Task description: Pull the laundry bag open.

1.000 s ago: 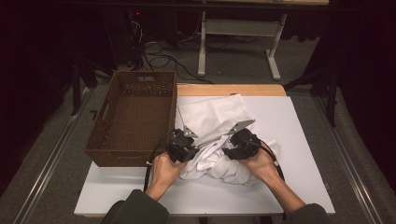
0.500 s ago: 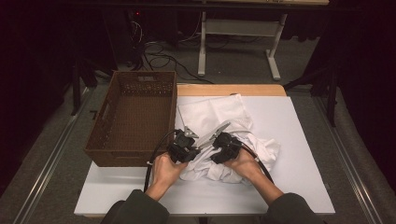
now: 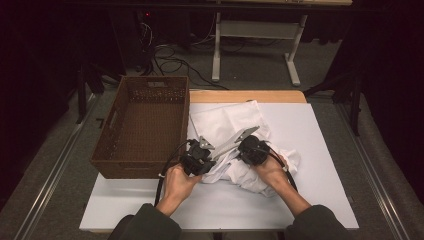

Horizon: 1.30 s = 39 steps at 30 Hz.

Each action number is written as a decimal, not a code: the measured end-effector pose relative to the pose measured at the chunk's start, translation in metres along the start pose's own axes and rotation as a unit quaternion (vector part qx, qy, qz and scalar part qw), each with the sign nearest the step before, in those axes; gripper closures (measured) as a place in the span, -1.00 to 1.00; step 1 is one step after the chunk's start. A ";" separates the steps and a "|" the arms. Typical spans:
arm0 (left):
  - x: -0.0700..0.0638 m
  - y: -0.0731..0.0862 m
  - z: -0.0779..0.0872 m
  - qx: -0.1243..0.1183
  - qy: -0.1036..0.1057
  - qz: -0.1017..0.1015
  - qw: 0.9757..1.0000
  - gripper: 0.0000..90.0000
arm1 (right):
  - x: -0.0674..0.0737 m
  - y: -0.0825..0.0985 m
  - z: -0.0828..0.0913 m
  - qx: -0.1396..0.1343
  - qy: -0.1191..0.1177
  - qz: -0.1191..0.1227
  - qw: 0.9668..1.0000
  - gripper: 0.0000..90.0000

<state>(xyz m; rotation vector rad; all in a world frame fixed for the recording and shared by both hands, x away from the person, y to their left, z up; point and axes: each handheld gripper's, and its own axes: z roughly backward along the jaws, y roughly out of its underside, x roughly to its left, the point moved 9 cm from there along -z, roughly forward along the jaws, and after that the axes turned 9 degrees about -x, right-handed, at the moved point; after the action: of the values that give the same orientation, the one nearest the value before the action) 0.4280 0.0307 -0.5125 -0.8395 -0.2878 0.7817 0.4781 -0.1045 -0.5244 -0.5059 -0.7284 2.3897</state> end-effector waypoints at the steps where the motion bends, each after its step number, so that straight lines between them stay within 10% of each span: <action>1: 0.000 -0.001 0.002 -0.004 0.000 0.000 1.000 0.83 | -0.005 0.000 -0.001 0.004 0.007 -0.007 1.000 0.95; 10: 0.000 -0.004 0.004 -0.009 0.004 -0.001 1.000 0.83 | -0.047 0.013 -0.020 0.025 0.076 -0.067 0.994 0.95; 13: 0.001 -0.002 0.002 -0.005 0.003 0.002 1.000 0.83 | -0.044 0.012 -0.023 0.028 0.081 -0.052 0.995 0.90; 21: -0.002 0.001 -0.002 0.006 0.011 0.002 1.000 0.83 | -0.029 0.007 0.005 0.002 0.031 -0.066 0.997 0.37; 31: 0.000 0.003 -0.005 0.008 0.010 0.006 1.000 0.83 | -0.007 -0.001 0.048 -0.042 -0.005 -0.049 0.998 0.21; 39: -0.001 0.001 -0.005 0.000 0.019 0.014 1.000 0.83 | 0.027 -0.009 0.033 -0.034 -0.046 0.001 0.998 -0.04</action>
<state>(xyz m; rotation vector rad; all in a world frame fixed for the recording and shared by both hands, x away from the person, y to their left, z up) 0.4290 0.0273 -0.5168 -0.8583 -0.2429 0.7906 0.4448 -0.0938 -0.4984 -0.4256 -0.8527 2.4098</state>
